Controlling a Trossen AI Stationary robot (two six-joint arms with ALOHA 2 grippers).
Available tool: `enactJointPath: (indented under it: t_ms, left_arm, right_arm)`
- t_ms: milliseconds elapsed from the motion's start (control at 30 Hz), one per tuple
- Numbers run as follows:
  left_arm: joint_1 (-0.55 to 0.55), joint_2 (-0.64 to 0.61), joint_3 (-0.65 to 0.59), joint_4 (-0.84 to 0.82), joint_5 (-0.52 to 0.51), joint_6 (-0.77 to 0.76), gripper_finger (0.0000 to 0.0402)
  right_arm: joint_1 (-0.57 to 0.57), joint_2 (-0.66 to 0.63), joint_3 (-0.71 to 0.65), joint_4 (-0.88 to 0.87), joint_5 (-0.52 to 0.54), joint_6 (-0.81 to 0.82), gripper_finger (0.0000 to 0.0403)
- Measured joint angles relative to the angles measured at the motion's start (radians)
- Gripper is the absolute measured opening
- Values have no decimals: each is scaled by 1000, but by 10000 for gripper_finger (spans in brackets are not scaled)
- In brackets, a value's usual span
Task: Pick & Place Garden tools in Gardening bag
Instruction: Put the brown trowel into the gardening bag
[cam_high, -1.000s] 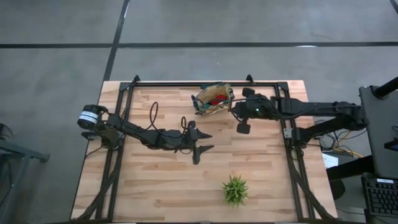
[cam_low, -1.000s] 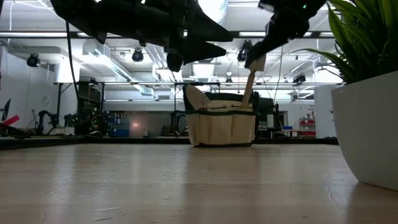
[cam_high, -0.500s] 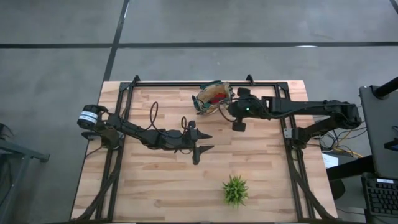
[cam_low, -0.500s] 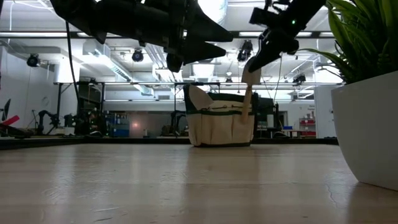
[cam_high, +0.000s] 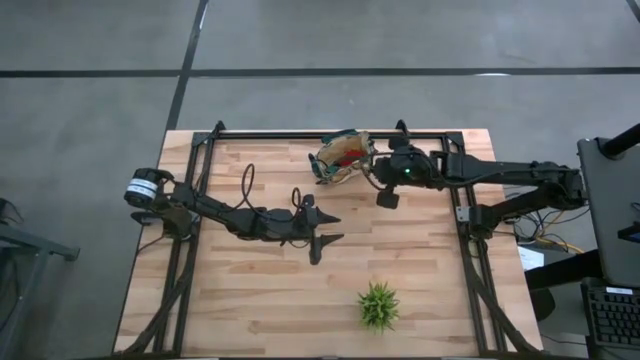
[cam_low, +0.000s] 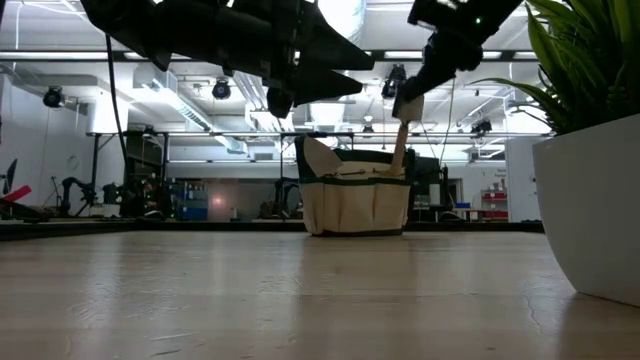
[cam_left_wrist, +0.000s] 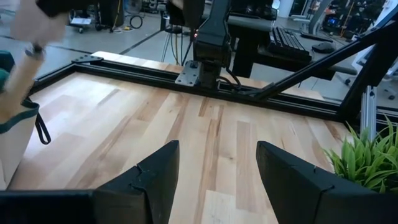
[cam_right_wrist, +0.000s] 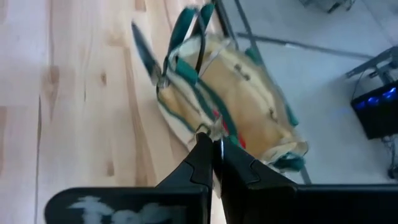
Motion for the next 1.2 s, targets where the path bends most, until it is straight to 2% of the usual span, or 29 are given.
enactJointPath:
  t_ms: [233, 467, 567, 700, 933, 1200]
  left_arm:
    - [0, 0, 0, 2, 0, -8, 218]
    - [0, 0, 0, 2, 0, -10, 218]
    - [0, 0, 0, 2, -1, -10, 218]
    - [0, 0, 0, 2, -1, -11, 218]
    - [0, 0, 0, 0, 0, -35, 218]
    - [0, 0, 0, 0, 0, -53, 218]
  right_arm:
    - [-21, 78, -3, 16, 38, -33, 8]
    - [-103, 167, -2, 38, 27, -40, 8]
    - [-145, 202, -2, 57, -35, -7, 8]
    - [-183, 235, -2, 110, -178, 54, 8]
    - [-190, 252, 38, 122, -387, 197, 8]
    - [-184, 255, 61, 112, -484, 254, 8]
